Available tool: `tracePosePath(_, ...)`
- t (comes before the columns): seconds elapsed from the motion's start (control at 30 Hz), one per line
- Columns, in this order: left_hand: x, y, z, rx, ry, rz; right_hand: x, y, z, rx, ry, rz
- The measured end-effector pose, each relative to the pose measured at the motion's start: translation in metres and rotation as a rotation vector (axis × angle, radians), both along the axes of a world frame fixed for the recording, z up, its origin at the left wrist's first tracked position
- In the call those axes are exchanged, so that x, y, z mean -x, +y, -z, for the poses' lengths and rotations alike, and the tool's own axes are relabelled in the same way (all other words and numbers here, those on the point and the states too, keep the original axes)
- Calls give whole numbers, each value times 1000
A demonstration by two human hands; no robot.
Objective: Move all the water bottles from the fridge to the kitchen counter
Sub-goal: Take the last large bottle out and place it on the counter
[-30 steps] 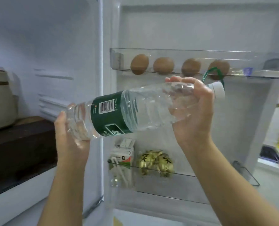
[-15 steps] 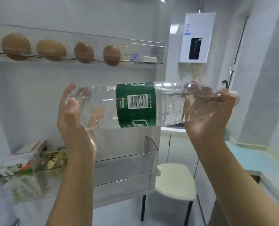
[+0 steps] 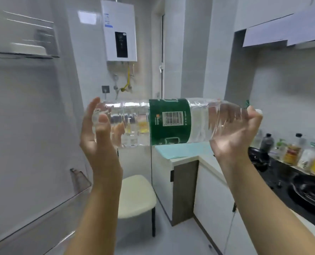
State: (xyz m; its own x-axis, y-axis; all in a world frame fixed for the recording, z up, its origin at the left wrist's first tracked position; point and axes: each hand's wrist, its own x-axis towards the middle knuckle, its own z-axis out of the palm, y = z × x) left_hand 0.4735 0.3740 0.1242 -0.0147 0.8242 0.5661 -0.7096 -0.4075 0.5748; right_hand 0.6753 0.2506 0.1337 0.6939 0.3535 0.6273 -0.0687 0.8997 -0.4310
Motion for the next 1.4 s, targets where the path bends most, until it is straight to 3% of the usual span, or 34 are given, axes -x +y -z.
tracePosePath(0.2, -87, -38, 19, -30, 94, 108, -67, -61, 19, 87, 71, 171)
tracePosePath(0.53, -261, -103, 74, 114, 89, 429, -167, -177, 32, 168, 304, 376)
tracePosePath(0.77, -378, -150, 159, 466, 335, 835, -226, -238, 63, 335, 401, 635)
tracePosePath(0.97, -475, -194, 207, 696, 404, 1136, -274, -275, 94, 428, 463, 870)
tracePosePath(1.23, -572, -277, 251, 1099, 644, 1389, -315, -335, 120, 463, 603, 1163)
tracePosePath(1.4, -595, -353, 262, 1190, 941, 1464, -320, -382, 134, 565, 575, 1383)
